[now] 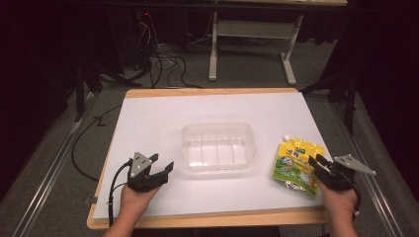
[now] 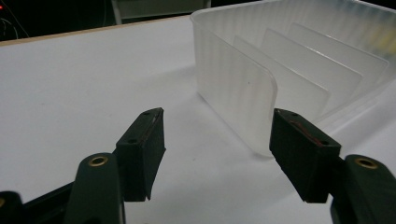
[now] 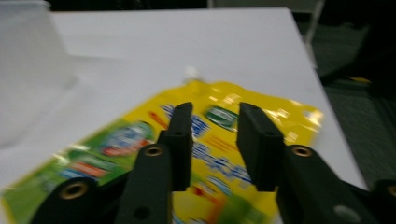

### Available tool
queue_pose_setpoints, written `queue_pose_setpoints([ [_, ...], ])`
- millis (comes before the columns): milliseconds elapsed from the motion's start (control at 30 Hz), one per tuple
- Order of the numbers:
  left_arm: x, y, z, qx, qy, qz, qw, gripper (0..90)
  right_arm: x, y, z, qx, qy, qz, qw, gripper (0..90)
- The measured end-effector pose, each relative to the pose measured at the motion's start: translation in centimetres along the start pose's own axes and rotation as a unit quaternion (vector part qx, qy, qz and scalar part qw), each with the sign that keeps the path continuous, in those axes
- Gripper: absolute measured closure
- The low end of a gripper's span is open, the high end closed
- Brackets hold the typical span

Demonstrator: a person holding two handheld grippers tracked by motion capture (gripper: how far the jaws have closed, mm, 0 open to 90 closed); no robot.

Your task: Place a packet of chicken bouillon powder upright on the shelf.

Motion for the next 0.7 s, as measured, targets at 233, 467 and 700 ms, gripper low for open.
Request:
queue_pose_setpoints([
  [233,-0.4,0.0,-0.4,0.002,0.003,-0.007,1.0000,36.6,-3.9,3.1,-0.3,0.073,0.051,-0.063,0.9940,90.0],
  [467,-0.7,0.1,-0.4,0.008,0.005,-0.008,0.9999,36.5,-4.2,3.6,-0.7,0.088,0.042,-0.086,0.9915,90.0],
  [700,-0.8,0.3,-0.4,0.013,0.007,-0.009,0.9998,36.5,-3.5,3.7,-0.9,0.093,0.021,-0.090,0.9914,90.0],
])
Point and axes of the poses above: each handheld gripper's, and its own axes: z roughly backward along the jaws, y roughly out of its underside, x roughly to its left, the point moved 6 cm from there along -z, roughly forward along the jaws, and after that the axes turned 2 degrees about -z, right-handed, at the moved point
